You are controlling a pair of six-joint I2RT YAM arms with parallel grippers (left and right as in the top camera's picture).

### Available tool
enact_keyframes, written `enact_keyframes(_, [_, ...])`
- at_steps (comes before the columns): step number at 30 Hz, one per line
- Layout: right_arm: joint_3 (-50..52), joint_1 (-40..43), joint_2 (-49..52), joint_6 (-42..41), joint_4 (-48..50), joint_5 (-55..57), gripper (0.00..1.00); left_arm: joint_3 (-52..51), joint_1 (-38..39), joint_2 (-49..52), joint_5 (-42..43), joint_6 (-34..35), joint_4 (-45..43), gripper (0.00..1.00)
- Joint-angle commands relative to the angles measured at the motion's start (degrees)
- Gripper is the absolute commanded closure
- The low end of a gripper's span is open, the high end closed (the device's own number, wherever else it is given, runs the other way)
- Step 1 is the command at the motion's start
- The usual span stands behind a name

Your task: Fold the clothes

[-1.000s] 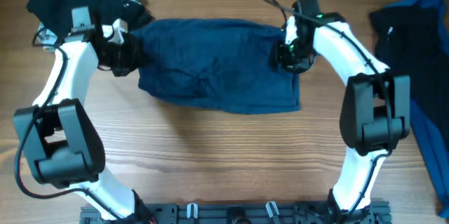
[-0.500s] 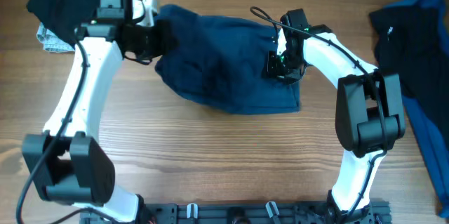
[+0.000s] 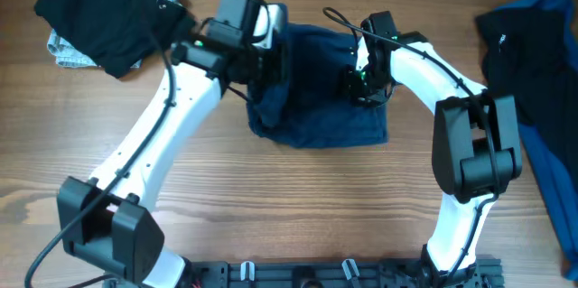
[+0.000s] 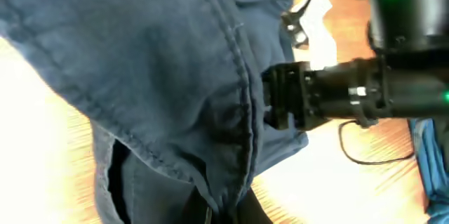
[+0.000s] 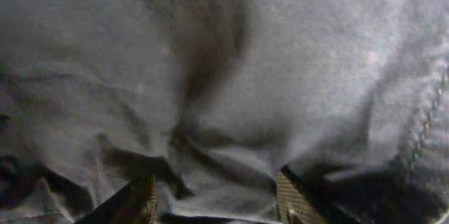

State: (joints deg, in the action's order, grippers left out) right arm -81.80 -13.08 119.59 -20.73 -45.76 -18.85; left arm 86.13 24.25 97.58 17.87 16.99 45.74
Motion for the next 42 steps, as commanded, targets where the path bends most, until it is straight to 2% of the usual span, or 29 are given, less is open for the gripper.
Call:
enact_keyframes(1, [1.57, -0.20, 0.96, -0.35, -0.57, -0.52, 0.46, 1.22, 2.99, -1.20, -0.83, 1.75, -1.90, 0.96])
enact_keyframes(3, [1.57, -0.20, 0.96, -0.50, -0.55, -0.33, 0.46, 1.22, 3.89, -1.20, -0.83, 2.54, -2.84, 0.96])
enact_keyframes(6, [1.38, 0.09, 0.83, -5.44, -0.94, 5.31, 0.45, 1.20, 5.44, -1.20, -0.83, 3.45, -4.76, 0.96])
enact_keyframes(12, [-3.63, 2.54, -1.46, -4.50, -6.51, 10.03, 0.33, 1.20, 6.84, -0.26, -3.19, 5.33, -5.79, 0.96])
enact_keyframes(14, [-6.03, 4.61, -3.50, -3.82, -8.83, 10.29, 0.28, 1.20, 6.82, 0.28, -3.28, 5.81, -5.99, 0.96])
enact_keyframes(15, [-7.02, 5.73, -4.57, -3.74, -9.77, 10.29, 0.22, 1.20, 6.84, 0.48, -3.65, 6.03, -5.97, 0.96])
enact_keyframes(16, [-8.04, 7.19, -5.75, -3.30, -10.88, 10.32, 0.09, 1.20, 6.84, 0.63, -4.39, 6.36, -5.90, 0.96])
enact_keyframes(17, [-8.72, 8.48, -6.64, -3.10, -11.89, 10.36, 0.06, 1.20, 6.84, 0.68, -5.35, 6.91, -5.84, 0.96])
enact_keyframes(23, [-8.59, 16.48, -8.15, 1.38, -14.67, 10.36, 0.08, 1.36, 6.64, 0.00, -12.70, 7.74, -3.93, 0.96])
enact_keyframes(28, [-8.46, 19.08, -8.15, 2.78, -15.80, 10.29, 0.08, 4.28, 4.83, -1.40, -21.68, 7.30, 3.30, 0.96])
enact_keyframes(35, [-8.46, 18.71, -8.15, 2.75, -15.82, 9.88, 0.08, 11.37, -1.16, -1.68, -22.12, 4.09, 12.31, 0.96])
enact_keyframes(42, [-8.46, 18.71, -8.15, 2.75, -16.55, 9.88, 0.09, 14.19, -6.34, -1.68, -22.62, 0.96, 14.19, 0.96])
